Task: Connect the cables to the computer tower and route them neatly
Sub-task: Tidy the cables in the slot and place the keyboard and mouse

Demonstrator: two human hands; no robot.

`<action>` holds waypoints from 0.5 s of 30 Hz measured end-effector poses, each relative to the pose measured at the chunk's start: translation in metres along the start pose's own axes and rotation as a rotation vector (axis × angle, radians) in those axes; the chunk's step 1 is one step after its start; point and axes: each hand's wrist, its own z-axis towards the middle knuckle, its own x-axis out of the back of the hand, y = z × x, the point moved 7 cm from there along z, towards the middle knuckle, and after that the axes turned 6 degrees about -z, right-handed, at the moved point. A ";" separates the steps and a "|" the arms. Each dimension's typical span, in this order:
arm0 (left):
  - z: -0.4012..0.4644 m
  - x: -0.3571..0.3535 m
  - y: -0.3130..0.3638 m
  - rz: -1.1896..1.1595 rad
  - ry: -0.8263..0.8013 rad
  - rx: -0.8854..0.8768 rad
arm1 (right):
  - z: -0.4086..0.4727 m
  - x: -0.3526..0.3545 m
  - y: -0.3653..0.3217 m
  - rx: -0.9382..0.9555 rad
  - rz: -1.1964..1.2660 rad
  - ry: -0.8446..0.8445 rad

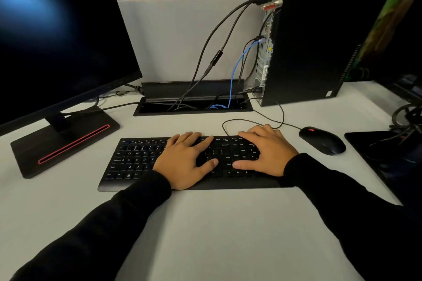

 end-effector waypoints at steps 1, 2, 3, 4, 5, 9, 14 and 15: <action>0.000 0.001 0.000 -0.003 0.006 -0.002 | 0.000 0.000 0.000 -0.011 0.008 0.007; 0.001 0.002 0.000 -0.009 0.010 -0.004 | 0.001 0.000 0.000 -0.023 0.016 0.016; 0.003 0.002 0.000 -0.018 0.008 -0.006 | 0.001 0.001 0.001 -0.037 0.025 0.022; 0.004 0.002 0.000 -0.023 0.001 -0.008 | 0.000 0.002 0.000 -0.052 0.034 0.028; 0.007 0.001 -0.001 -0.025 -0.006 -0.011 | 0.000 0.002 0.000 -0.065 0.039 0.034; 0.013 0.000 -0.001 -0.020 -0.021 -0.029 | -0.004 0.002 0.002 -0.090 0.066 0.065; 0.013 0.001 -0.001 -0.018 -0.011 -0.035 | -0.007 0.001 0.003 -0.090 0.058 0.075; 0.013 0.002 -0.001 -0.022 -0.006 -0.034 | -0.007 0.001 0.003 -0.090 0.059 0.075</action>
